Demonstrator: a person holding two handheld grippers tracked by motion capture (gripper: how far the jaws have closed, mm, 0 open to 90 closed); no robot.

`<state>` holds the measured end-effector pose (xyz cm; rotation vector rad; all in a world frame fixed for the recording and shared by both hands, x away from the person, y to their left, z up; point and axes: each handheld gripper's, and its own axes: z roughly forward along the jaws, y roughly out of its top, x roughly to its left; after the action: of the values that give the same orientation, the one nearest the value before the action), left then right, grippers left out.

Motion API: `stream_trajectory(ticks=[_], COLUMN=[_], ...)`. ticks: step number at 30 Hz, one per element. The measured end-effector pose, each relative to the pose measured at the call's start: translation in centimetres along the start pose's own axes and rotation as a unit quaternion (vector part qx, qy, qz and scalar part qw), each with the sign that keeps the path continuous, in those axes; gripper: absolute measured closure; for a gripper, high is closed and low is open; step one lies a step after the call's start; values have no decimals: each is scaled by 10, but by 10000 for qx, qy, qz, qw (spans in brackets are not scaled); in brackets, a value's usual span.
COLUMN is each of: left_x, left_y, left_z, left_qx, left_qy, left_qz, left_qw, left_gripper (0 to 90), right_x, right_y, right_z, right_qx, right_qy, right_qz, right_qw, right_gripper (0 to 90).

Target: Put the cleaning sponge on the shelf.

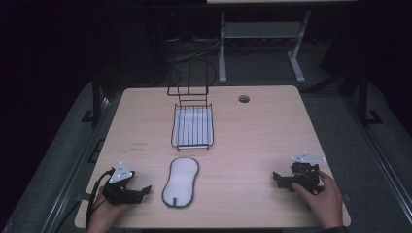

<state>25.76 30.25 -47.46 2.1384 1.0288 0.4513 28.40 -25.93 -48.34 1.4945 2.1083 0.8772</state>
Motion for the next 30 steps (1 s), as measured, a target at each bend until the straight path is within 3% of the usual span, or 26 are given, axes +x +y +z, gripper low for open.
stream_trajectory(ticks=[8, 15, 22, 24, 25, 29, 30], left_x=[0, 0, 1, 0, 1, 3, 3], left_y=[0, 4, 14, 17, 19, 27, 29], left_z=[0, -2, -8, -9, -9, -7, -6], left_qx=[6, 151, 57, 25, 26, 97, 106], left_qy=[7, 4, -83, -107, -131, -235, -256], left_qz=[-8, -47, -126, -130, -121, -114, -98], left_qw=[10000, 9999, 9999, 9999, 9998, 9996, 9996], left_gripper=[128, 163, 338, 470, 470, 679, 679], right_x=[0, 0, 0, 0, 0, 0, 0], right_y=[0, 0, 0, 0, 0, 0, 0], right_z=[0, 0, 0, 0, 0, 0, 0], right_qx=[2, 4, 4, 3, 3, 4, -5], right_qy=[-1, -2, -3, -2, -2, -2, 0], right_qz=[-11, -11, -13, -12, -12, -12, -8], right_qw=[10000, 10000, 10000, 10000, 10000, 10000, 10000], right_gripper=[2, 2, 2, 2, 2, 2, 2])
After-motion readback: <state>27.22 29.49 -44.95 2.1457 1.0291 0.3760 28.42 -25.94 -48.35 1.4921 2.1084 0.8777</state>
